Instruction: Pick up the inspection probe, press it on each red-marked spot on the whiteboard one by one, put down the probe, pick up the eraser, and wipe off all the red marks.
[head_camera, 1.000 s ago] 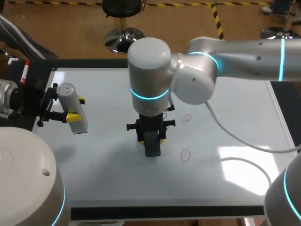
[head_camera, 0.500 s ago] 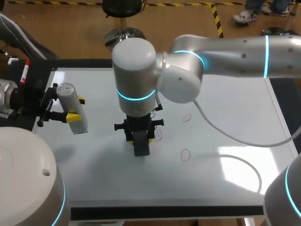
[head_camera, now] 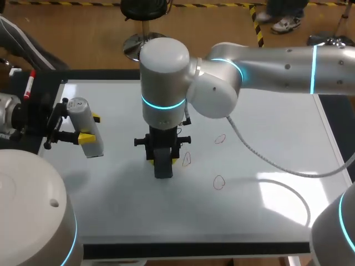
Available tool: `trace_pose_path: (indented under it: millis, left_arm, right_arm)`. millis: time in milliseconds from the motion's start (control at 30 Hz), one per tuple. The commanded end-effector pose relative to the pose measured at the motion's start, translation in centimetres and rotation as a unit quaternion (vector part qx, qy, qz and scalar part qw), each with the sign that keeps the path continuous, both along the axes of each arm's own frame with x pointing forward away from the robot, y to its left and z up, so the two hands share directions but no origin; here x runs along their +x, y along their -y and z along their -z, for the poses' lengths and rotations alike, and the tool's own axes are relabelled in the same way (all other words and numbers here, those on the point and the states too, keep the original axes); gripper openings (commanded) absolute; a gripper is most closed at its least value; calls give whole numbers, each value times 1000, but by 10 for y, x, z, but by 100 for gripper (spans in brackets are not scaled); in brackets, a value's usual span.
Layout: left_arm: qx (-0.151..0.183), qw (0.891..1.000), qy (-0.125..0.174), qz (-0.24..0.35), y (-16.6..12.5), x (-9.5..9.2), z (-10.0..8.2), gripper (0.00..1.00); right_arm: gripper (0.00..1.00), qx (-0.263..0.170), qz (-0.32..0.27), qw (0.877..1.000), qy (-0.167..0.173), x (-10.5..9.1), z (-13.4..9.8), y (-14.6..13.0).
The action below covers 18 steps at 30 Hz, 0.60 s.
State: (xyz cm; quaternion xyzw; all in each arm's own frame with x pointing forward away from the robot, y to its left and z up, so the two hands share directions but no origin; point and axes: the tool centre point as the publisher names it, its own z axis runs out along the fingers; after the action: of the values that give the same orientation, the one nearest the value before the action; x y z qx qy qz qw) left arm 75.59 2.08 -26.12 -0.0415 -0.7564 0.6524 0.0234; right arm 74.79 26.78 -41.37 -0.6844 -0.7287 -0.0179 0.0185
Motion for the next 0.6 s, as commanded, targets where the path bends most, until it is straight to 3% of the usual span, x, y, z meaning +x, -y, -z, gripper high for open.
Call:
trace_pose_path:
  millis: [33, 600]
  left_arm:
    - [-1, 1000, 1, 1, -1, 0, -1, 0]
    - [-1, 1000, 1, 1, -1, 0, -1, 0]
  right_arm:
    - [0, 6, 2, 1000, -6, 5, 10, 4]
    - [0, -7, 27, 1000, -9, 11, 25, 42]
